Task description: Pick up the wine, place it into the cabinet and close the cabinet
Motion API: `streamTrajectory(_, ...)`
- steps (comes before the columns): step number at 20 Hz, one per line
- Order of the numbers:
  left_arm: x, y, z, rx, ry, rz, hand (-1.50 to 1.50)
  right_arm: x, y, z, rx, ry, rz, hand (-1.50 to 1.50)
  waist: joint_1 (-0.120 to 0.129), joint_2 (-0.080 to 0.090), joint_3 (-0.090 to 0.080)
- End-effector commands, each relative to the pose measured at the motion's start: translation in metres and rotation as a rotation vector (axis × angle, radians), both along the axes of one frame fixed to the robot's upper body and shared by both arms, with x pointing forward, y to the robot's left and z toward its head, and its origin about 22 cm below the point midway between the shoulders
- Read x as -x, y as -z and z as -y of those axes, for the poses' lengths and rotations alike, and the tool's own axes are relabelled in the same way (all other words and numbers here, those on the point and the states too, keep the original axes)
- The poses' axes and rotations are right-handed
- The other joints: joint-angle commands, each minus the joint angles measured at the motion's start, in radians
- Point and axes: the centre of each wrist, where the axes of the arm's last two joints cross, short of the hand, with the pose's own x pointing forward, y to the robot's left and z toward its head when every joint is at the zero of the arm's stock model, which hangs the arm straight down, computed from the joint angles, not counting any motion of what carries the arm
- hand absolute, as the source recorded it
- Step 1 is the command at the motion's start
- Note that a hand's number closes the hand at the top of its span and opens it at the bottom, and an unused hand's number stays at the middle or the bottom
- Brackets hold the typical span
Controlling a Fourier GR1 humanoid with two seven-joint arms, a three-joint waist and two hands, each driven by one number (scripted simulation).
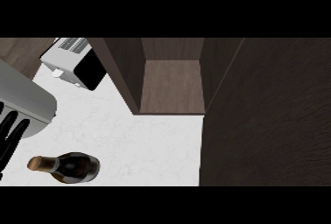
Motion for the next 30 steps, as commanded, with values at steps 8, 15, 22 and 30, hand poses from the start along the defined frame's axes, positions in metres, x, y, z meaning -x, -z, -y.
streamTrajectory(8,0.045,-0.047,0.013,0.058,0.069,0.122,-1.50,0.038,-0.036,-0.003,-0.029,-0.001,0.024,-1.50,0.013,-0.010,-0.001)
streamTrajectory(15,0.041,-0.056,0.007,0.048,0.016,0.137,-1.50,0.039,-0.039,-0.006,-0.043,0.012,0.055,-1.50,0.015,-0.012,-0.001)
streamTrajectory(22,0.030,-0.059,-0.009,0.013,-0.049,0.160,-1.50,0.045,-0.041,-0.005,-0.047,0.003,0.048,-1.50,0.002,-0.007,-0.001)
streamTrajectory(30,0.030,-0.032,-0.025,-0.027,-0.107,0.078,-1.50,0.038,-0.038,-0.003,-0.065,0.011,0.036,-1.50,0.006,0.002,-0.001)
